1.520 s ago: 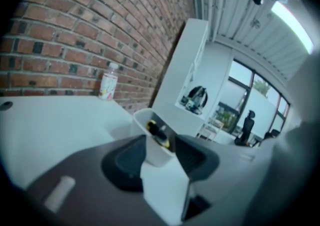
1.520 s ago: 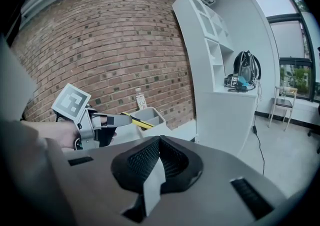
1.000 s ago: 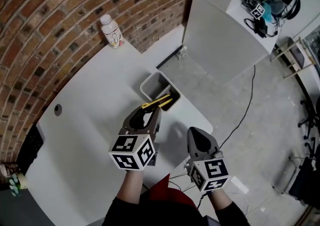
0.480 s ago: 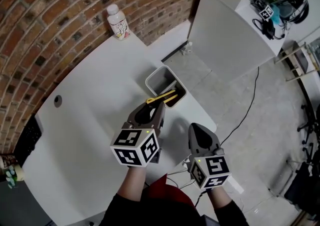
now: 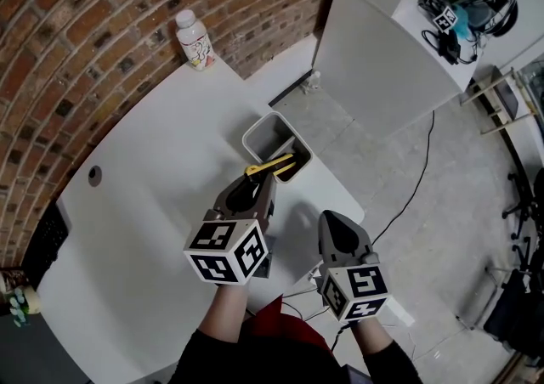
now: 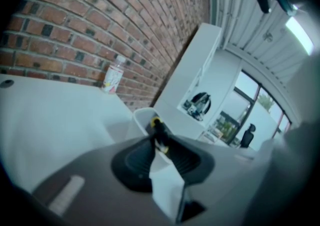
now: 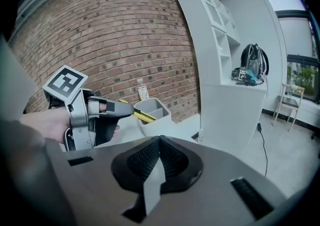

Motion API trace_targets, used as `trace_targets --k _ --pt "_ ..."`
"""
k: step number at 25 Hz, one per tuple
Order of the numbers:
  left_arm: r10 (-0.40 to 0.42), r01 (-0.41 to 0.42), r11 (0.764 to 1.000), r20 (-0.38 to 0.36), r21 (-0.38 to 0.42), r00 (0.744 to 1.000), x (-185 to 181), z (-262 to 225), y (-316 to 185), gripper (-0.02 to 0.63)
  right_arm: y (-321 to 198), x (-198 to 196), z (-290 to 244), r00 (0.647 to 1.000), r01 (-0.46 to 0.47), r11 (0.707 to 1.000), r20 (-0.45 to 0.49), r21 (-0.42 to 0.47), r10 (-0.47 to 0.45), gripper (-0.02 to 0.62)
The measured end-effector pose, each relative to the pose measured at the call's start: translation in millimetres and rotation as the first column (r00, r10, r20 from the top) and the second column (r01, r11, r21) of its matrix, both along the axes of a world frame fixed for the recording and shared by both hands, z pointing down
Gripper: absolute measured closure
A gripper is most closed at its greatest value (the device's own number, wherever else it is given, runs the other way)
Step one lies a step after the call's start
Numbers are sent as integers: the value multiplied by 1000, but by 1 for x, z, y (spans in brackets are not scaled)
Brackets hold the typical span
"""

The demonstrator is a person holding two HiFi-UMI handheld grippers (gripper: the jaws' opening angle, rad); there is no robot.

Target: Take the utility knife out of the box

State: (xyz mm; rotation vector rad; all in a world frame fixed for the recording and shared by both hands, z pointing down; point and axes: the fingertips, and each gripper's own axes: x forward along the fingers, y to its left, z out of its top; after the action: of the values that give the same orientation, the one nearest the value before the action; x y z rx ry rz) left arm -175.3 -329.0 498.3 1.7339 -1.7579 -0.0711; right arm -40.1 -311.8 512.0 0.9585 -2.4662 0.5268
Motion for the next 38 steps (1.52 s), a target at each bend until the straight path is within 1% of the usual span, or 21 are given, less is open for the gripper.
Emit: trace_targets --k 4,12,16,21,30,38 --pt "6 -6 1000 13 15 1000 0 -4 0 526 0 2 -4 1000 -11 1000 -6 6 11 588" --pt "14 -18 998 73 60 997 0 -17 2 532 -1 9 -11 999 -44 999 -8 31 44 588" --pt "25 -35 995 114 89 993 2 -26 3 534 -1 13 -15 998 -64 997 -7 43 64 588" --pt "33 -51 991 145 123 989 5 -40 5 534 0 21 -25 996 -90 994 -6 61 91 588" --pt "75 -111 976 192 188 979 14 -69 7 534 2 38 -48 987 -160 981 2 107 160 588" --pt "144 -201 950 236 240 961 33 -95 12 535 11 53 -67 976 -216 965 2 148 218 588"
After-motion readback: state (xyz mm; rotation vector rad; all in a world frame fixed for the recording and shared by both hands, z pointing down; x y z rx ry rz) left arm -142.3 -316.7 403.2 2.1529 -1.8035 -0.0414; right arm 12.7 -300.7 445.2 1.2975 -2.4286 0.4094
